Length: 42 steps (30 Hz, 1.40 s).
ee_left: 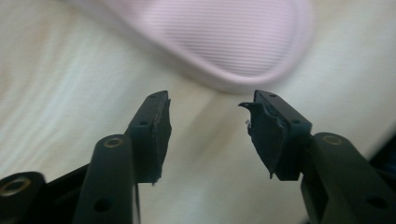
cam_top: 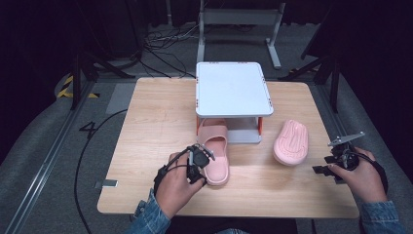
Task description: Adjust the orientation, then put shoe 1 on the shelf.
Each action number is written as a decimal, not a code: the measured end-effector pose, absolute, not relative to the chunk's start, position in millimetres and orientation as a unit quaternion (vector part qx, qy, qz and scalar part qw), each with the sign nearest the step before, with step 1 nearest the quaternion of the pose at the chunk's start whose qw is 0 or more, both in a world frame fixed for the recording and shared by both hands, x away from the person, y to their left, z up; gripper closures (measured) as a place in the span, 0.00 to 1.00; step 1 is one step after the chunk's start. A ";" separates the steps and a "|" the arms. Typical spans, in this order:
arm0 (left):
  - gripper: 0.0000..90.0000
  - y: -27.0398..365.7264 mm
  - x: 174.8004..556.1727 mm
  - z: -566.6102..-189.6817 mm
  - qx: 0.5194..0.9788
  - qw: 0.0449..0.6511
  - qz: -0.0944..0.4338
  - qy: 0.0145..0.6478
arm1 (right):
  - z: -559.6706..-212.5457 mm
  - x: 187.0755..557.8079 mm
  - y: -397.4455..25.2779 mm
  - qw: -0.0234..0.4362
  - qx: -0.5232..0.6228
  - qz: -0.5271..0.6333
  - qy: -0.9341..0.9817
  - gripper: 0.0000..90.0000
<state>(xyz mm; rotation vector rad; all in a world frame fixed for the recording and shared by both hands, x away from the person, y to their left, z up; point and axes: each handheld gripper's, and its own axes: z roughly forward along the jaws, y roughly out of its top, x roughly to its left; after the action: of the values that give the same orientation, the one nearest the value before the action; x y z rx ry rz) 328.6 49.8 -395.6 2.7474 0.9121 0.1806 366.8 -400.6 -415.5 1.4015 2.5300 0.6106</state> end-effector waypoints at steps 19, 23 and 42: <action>0.70 10.0 318.8 -436.2 0.961 0.113 -0.018 0.252 | -413.9 366.1 -399.2 0.094 0.468 0.210 0.853 0.35; 0.77 13.3 323.3 -438.8 0.957 0.114 -0.012 0.267 | -413.8 366.0 -399.4 0.095 0.469 0.210 0.853 0.35; 0.73 5.5 358.5 -429.3 0.946 0.138 0.028 0.293 | -417.6 356.6 -405.6 0.095 0.477 0.201 0.850 0.35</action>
<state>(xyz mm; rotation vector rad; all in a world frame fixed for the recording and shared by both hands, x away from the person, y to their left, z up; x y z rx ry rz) 358.5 5.5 -429.3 2.7358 0.8483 0.0814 356.6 -405.6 -417.6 1.4150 2.5208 0.5961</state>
